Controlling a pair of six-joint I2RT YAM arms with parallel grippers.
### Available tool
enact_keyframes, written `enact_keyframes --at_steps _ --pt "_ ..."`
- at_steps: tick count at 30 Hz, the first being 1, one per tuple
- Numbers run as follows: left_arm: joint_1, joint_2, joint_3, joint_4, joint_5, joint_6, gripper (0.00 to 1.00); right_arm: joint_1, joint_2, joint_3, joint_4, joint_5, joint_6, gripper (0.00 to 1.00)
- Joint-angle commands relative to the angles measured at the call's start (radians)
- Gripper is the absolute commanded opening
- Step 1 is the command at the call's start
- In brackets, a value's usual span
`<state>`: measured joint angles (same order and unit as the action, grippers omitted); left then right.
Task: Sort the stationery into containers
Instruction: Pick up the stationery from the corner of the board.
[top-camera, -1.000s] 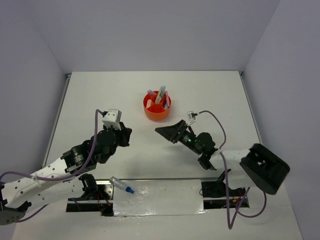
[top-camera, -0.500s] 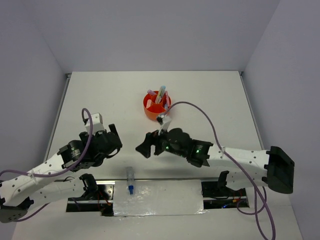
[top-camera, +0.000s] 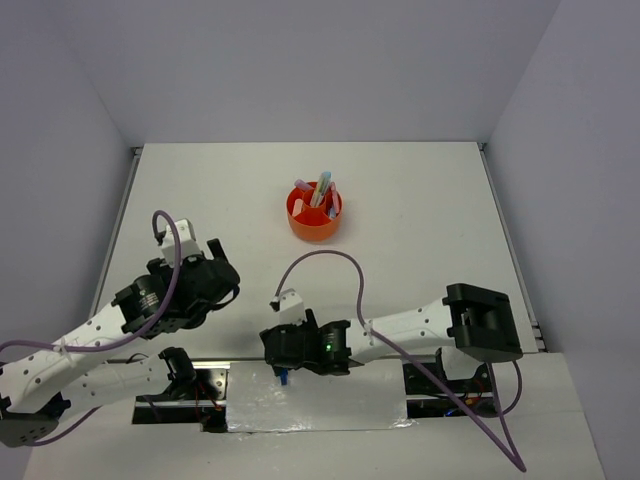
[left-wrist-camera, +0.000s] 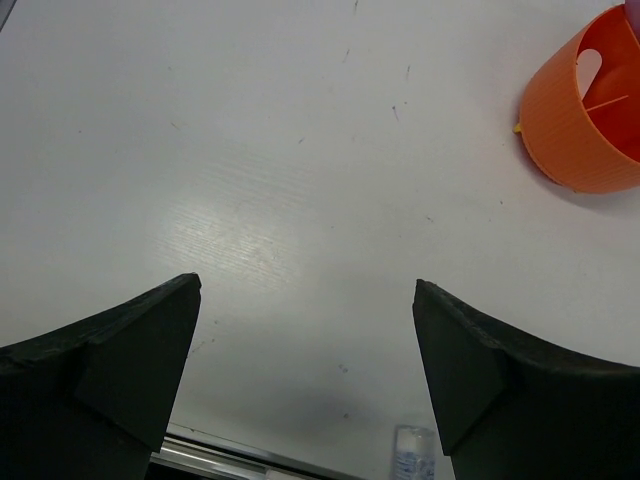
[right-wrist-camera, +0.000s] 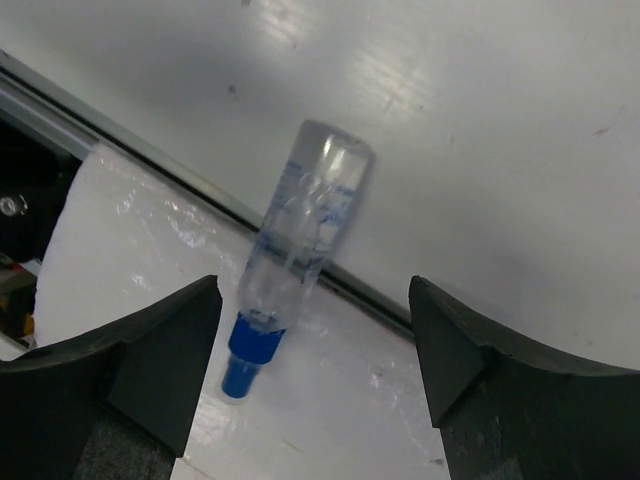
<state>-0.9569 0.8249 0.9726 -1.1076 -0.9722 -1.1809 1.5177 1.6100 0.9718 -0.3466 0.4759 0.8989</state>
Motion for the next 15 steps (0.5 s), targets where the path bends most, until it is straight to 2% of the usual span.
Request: enact_keyframes --at_steps 1,6,7,9,15 --pt "0.006 -0.016 -0.023 0.049 -0.019 0.043 0.99 0.039 0.017 0.047 -0.094 0.059 0.089 0.82" --pt "0.007 -0.03 -0.045 0.095 0.01 0.084 0.99 0.071 0.033 0.025 -0.118 0.041 0.136 0.73" --pt "0.006 -0.029 -0.045 0.094 0.016 0.086 0.99 0.075 0.033 0.016 -0.103 0.035 0.147 0.67" --pt "0.007 -0.027 -0.051 0.116 0.032 0.101 0.99 0.076 0.044 -0.03 -0.047 -0.028 0.144 0.63" --pt "0.006 -0.006 -0.092 0.17 0.079 0.132 0.99 0.069 0.157 -0.01 -0.063 -0.019 0.149 0.51"
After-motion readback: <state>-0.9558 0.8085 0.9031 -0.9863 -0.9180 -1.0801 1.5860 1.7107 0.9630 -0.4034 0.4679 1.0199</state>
